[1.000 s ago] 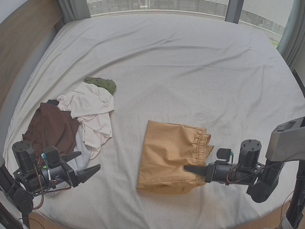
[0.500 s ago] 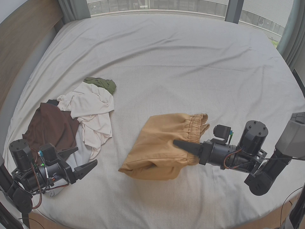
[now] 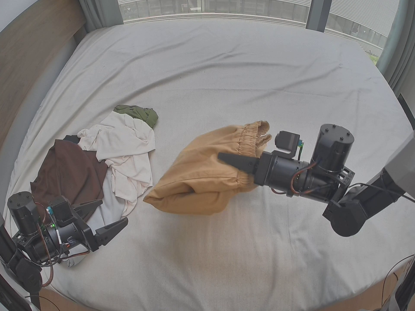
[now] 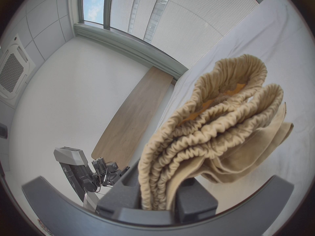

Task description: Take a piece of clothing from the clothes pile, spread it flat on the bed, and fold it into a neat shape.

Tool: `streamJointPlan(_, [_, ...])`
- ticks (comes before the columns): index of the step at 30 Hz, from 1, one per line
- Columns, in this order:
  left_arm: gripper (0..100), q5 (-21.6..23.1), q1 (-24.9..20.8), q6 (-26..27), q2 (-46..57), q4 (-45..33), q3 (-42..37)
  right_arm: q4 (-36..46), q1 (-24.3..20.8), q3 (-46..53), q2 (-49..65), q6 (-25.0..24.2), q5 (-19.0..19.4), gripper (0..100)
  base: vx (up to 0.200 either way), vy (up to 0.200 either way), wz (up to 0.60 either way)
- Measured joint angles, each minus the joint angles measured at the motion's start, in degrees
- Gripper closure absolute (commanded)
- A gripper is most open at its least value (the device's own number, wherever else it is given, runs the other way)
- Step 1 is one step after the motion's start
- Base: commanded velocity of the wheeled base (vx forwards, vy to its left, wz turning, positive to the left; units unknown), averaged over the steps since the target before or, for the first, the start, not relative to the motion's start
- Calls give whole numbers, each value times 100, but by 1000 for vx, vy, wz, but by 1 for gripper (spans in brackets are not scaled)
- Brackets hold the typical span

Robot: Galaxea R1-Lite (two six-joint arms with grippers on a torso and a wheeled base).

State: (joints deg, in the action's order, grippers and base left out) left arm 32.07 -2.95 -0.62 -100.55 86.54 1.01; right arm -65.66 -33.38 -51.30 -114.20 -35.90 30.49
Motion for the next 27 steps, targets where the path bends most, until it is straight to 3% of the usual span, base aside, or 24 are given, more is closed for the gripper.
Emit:
streamJointPlan(9, [0, 5, 116, -246, 49, 154, 0, 848, -228, -1298, -151, 35, -17, 100, 0, 0, 0])
streamJointPlan(27, [0, -449, 119, -1842, 1136, 202, -2, 2324, -590, -4197, -1278, 95, -28, 100, 0, 0, 0])
